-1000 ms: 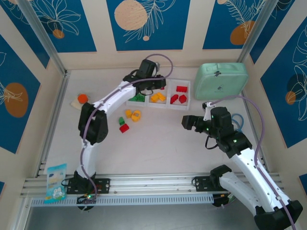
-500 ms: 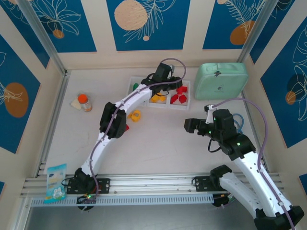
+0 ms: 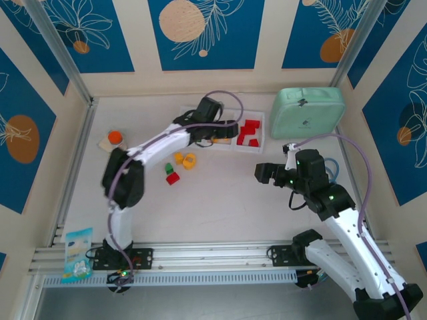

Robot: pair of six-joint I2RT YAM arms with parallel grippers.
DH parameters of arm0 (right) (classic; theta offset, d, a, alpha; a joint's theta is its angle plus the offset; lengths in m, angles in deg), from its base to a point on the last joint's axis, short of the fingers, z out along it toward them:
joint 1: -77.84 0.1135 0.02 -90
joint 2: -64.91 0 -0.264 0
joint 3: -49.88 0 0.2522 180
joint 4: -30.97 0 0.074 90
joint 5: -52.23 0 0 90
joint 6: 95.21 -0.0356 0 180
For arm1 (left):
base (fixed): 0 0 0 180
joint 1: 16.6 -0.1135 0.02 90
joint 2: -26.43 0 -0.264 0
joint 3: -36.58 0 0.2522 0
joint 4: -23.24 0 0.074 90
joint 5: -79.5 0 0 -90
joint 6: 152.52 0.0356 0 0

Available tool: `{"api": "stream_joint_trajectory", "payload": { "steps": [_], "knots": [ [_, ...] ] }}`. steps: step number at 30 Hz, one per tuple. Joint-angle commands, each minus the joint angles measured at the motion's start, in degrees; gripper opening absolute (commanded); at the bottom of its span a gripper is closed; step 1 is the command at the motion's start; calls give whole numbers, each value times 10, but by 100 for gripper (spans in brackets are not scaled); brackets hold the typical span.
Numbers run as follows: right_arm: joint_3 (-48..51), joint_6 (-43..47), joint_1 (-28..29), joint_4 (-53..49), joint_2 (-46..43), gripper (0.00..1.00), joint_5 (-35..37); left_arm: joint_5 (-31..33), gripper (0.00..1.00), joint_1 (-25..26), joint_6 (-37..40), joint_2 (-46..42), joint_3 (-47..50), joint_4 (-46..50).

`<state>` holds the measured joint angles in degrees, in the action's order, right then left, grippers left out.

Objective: Sort the legos into containers by color
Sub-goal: Pick up the lego from the center of the table.

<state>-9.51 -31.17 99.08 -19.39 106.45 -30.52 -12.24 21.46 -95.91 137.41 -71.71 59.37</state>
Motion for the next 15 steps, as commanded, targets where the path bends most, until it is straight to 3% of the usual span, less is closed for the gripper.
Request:
{"api": "stream_joint_trajectory", "payload": {
  "steps": [1,4,6,8,13,15],
  "knots": [
    [8,-2,-4,39,18,99,-33,111,94,3,23,-116,108,66],
    [13,-8,-4,65,35,99,-50,203,99,4,-43,-191,199,156],
    [13,-9,-3,76,46,99,-61,212,99,5,-70,-231,254,178],
    [16,-10,-3,88,60,99,-70,204,99,7,-71,-254,296,178],
    [15,-11,-3,104,84,99,-88,121,100,8,36,-240,350,138],
    [14,-10,-3,103,82,99,-85,115,99,8,65,-218,349,148]
  ]
}}
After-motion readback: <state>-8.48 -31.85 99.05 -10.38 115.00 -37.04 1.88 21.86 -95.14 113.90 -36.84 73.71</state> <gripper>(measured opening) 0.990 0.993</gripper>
